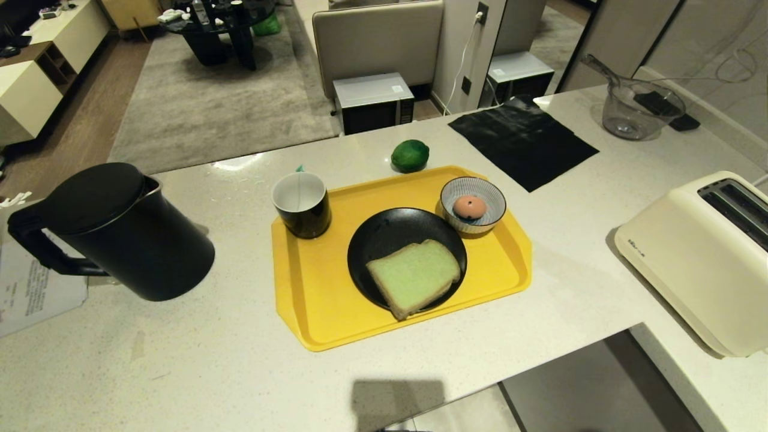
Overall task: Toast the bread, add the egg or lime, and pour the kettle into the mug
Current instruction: Pick up the kettle
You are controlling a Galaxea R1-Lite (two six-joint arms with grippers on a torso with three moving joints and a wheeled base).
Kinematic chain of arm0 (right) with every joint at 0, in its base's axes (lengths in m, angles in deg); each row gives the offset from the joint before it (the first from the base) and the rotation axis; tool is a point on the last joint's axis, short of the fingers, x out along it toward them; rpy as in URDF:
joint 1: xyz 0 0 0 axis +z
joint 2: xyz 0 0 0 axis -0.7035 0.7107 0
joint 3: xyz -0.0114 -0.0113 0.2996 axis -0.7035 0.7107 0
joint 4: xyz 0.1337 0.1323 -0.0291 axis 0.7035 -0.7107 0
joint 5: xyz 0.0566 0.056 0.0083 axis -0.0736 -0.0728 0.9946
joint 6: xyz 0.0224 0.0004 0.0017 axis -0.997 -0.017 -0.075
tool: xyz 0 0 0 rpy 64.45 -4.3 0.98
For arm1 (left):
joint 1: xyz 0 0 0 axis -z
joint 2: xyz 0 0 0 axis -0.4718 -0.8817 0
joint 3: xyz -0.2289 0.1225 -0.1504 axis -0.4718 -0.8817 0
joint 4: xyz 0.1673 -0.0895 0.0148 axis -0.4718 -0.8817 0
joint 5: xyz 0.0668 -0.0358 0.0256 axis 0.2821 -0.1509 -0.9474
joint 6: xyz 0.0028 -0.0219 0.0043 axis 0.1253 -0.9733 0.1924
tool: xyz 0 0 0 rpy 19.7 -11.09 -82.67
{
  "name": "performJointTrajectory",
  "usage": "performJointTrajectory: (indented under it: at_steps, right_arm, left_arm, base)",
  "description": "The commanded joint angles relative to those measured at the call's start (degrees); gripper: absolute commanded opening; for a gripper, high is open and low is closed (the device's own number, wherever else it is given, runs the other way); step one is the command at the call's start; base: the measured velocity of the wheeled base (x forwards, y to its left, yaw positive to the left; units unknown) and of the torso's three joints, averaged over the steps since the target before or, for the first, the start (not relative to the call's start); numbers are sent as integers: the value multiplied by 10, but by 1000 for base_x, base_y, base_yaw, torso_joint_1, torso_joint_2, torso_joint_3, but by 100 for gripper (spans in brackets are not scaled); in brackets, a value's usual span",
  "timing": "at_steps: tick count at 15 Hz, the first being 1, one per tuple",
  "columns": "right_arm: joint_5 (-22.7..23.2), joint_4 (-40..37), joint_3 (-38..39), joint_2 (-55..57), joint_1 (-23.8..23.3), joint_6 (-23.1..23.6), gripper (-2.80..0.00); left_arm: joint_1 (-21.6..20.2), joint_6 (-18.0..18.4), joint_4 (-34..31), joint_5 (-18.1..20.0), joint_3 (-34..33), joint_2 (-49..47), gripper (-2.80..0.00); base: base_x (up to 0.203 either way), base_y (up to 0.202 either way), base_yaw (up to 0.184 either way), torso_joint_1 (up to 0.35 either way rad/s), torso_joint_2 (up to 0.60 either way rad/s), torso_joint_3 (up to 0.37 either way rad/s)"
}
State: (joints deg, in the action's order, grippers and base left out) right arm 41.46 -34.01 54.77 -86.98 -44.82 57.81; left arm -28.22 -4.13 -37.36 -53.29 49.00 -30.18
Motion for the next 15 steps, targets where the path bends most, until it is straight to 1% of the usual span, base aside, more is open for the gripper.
performJointTrajectory:
  at_steps: [1, 3, 4, 6, 8, 9, 10, 12, 15]
  right_arm:
    - [0, 0, 15, 1, 0, 0, -280]
    - [0, 0, 15, 1, 0, 0, -280]
    - [0, 0, 15, 1, 0, 0, -280]
    - [0, 0, 15, 1, 0, 0, -280]
    - [0, 0, 15, 1, 0, 0, -280]
    - [0, 0, 15, 1, 0, 0, -280]
    - [0, 0, 15, 1, 0, 0, -280]
    - [0, 0, 15, 1, 0, 0, -280]
    - [0, 0, 15, 1, 0, 0, -280]
  left_arm:
    - [0, 2, -14, 0, 5, -2, -280]
    - [-1, 4, -33, -2, 21, 0, -280]
    - [-1, 5, -44, -2, 46, -2, -280]
    - [0, 10, -99, 2, 122, -22, -280]
    - [0, 37, -150, 3, 187, -61, -280]
    - [0, 49, -158, 2, 202, -80, -280]
    - [-1, 54, -160, 1, 210, -94, -280]
    - [-1, 55, -160, -3, 226, -107, -280]
    - [-1, 57, -164, -3, 233, -120, -280]
  base:
    - [0, 0, 0, 0, 0, 0]
    - [0, 0, 0, 0, 0, 0]
    - [0, 0, 0, 0, 0, 0]
    - [0, 0, 0, 0, 0, 0]
    - [0, 0, 0, 0, 0, 0]
    - [0, 0, 0, 0, 0, 0]
    - [0, 0, 0, 0, 0, 0]
    - [0, 0, 0, 0, 0, 0]
    - [0, 0, 0, 0, 0, 0]
